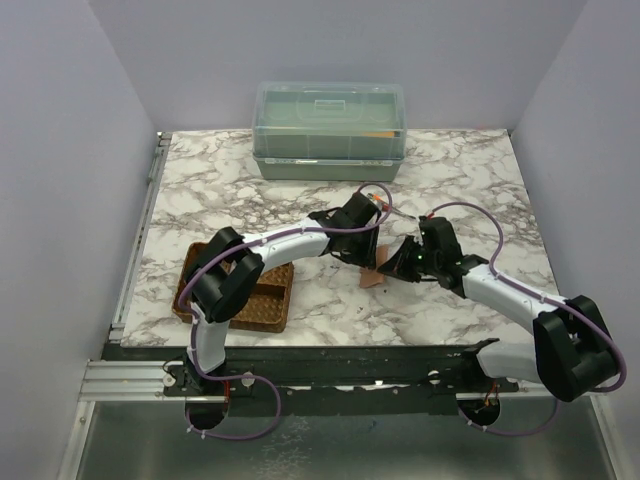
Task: Put the credit cards into the card holder
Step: Open the card holder at the center of the board.
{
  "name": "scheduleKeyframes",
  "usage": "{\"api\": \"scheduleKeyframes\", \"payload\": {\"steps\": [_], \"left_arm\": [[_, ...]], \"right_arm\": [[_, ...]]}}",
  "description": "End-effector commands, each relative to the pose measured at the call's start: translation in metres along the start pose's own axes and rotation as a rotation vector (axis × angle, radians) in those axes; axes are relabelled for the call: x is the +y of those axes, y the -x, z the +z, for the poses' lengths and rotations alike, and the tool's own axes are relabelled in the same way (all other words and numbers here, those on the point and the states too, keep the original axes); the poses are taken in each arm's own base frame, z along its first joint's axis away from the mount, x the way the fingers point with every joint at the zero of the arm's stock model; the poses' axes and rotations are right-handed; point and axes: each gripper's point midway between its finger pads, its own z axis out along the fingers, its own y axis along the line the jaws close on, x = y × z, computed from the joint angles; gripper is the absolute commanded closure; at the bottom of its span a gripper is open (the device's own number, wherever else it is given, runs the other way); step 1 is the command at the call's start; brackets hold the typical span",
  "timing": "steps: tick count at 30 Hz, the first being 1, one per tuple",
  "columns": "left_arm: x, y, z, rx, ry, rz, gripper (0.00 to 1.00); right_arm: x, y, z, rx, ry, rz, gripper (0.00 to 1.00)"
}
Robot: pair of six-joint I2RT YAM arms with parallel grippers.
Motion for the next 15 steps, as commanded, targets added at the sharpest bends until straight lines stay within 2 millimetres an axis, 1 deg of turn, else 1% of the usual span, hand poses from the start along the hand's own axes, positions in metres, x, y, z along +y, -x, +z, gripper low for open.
{"api": "scheduleKeyframes", "payload": {"steps": [1,9,15], "left_arm": [[0.005,-0.006,0.006,0.032,0.043,0.008,0.64],[0.018,-0.013,0.012,0.07,0.114,0.019,0.64],[0.033,-0.01,0.013,0.061,0.191,0.042,0.64]], "right_arm": [[0.012,0.009,-0.001,-0.031,0.018,0.002,1.0],[0.008,0.016,-0.009,-0.082,-0.021,0.013,1.0],[0.008,0.017,-0.013,-0.095,-0.024,0.017,1.0]]}}
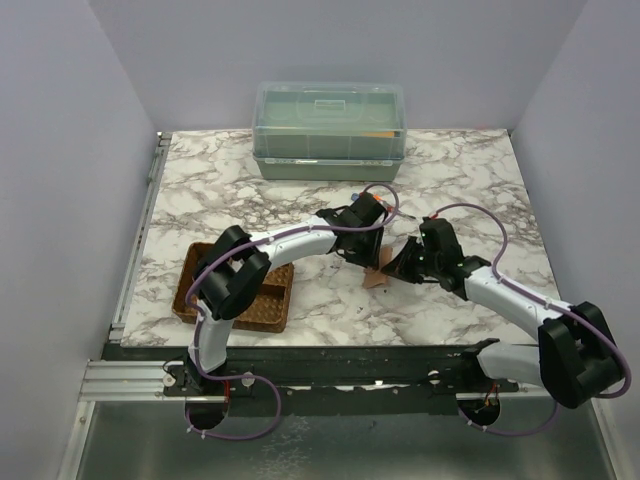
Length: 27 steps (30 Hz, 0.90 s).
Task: Put the credit cards into the card holder
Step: Open the card holder at the center of the board.
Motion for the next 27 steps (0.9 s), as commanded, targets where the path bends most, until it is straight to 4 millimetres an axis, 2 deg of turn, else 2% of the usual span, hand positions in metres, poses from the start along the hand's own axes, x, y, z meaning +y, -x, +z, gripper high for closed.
{"api": "scheduleKeyframes", "payload": {"steps": [1,4,9,14,19,22,23,27], "left_arm": [[0.032,-0.009,0.009,0.029,0.152,0.036,0.64],[0.035,-0.009,0.011,0.04,0.162,0.042,0.66],[0.039,-0.01,0.013,0.051,0.171,0.045,0.74],[0.03,-0.006,0.007,0.045,0.135,0.052,0.84],[0.031,-0.003,0.005,0.034,0.137,0.053,0.93],[0.029,0.0,0.001,0.021,0.125,0.051,0.99],[0.028,0.001,0.0,0.02,0.117,0.05,1.0],[0.025,0.004,-0.005,0.011,0.094,0.049,1.0]], "right_arm": [[0.017,0.015,-0.01,-0.062,0.035,-0.001,1.0],[0.02,0.015,-0.013,-0.063,0.046,0.003,1.0],[0.018,0.019,-0.021,-0.095,0.032,0.002,1.0],[0.016,0.015,-0.019,-0.076,0.031,0.003,1.0],[0.007,0.013,-0.015,-0.077,0.002,-0.008,1.0],[-0.007,0.008,-0.008,-0.045,-0.069,-0.017,1.0],[-0.011,0.007,-0.005,-0.035,-0.084,-0.028,0.98],[-0.036,0.007,-0.004,-0.02,-0.223,-0.062,0.64]]}}
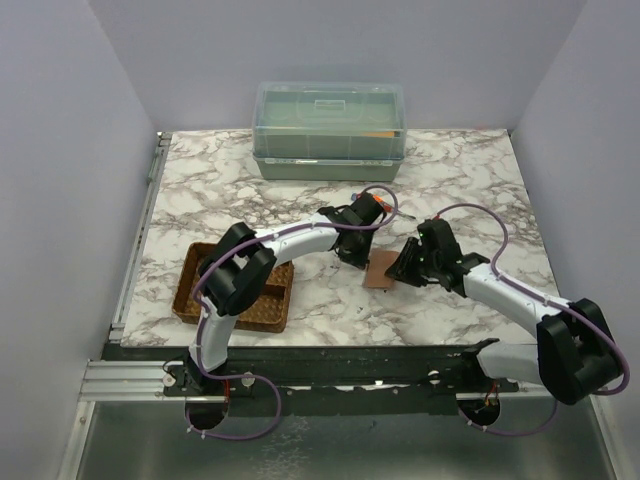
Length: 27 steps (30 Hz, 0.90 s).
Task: Put the credit cards into the card holder
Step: Open the card holder at the center of the board.
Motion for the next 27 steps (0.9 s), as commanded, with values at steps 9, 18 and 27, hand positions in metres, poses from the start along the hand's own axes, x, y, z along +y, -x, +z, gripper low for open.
{"api": "scheduleKeyframes", "payload": {"steps": [9,18,27], "left_arm": [[-0.038,0.032,-0.068,-0.177,-0.257,0.04,1.0],[-0.045,0.027,-0.067,-0.134,-0.34,0.001,1.0],[-0.045,0.025,-0.064,-0.123,-0.344,-0.009,1.0]], "right_arm": [[-0.023,0.015,-0.013,-0.03,-0.191,-0.112,0.46],[0.021,0.008,-0.01,0.006,0.041,-0.123,0.37],[0.016,0.022,-0.02,-0.047,-0.033,-0.135,0.34]]}}
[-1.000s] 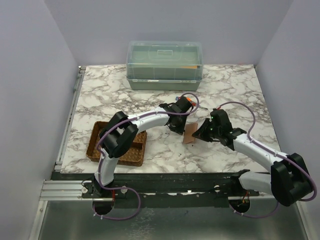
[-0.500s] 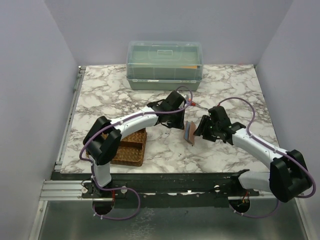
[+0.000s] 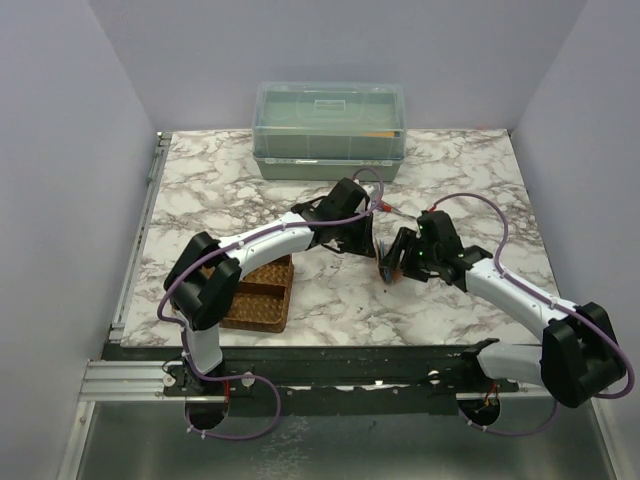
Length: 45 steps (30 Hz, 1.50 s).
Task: Put the credit cards into the card holder
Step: Open the card holder at the center of the board.
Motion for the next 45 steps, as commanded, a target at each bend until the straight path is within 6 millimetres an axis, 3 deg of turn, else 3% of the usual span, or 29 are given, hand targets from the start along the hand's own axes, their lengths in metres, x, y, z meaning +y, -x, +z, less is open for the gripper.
{"api": "scheduleKeyframes", "payload": {"steps": [1,5,10,14,18,24,31,34,39,45], "left_arm": [[-0.004,-0.001,0.002,0.007,-0.033,-0.006,1.0],[-0.002,0.002,-0.001,-0.002,-0.028,-0.01,1.0],[0.003,0.002,0.001,-0.001,-0.017,-0.019,1.0],[0.005,0.003,0.001,-0.001,-0.016,-0.026,1.0],[0.012,0.004,0.0,-0.002,0.003,-0.046,1.0],[0.034,0.003,0.003,0.021,0.08,-0.091,1.0],[0.043,-0.009,0.014,0.091,0.093,-0.132,1.0],[0.04,-0.009,0.014,0.097,0.079,-0.135,1.0],[0.041,-0.006,0.012,0.086,0.085,-0.125,1.0],[0.041,-0.005,0.01,0.077,0.091,-0.117,1.0]], "right_arm": [[0.005,0.015,-0.011,-0.054,-0.016,-0.029,0.34],[-0.007,0.012,-0.003,-0.042,-0.068,-0.038,0.35],[-0.015,0.01,0.005,-0.033,-0.103,-0.036,0.42],[-0.013,0.012,0.004,-0.045,-0.093,-0.043,0.37],[-0.039,0.016,0.002,-0.075,-0.242,-0.007,0.37],[-0.063,0.017,-0.005,-0.105,-0.37,0.0,0.47],[-0.05,0.026,-0.009,-0.087,-0.349,-0.074,0.54],[-0.042,0.033,-0.016,-0.103,-0.341,-0.087,0.5],[-0.011,0.037,-0.022,-0.106,-0.198,-0.096,0.43],[-0.012,0.034,-0.013,-0.082,-0.208,-0.109,0.4]]}}
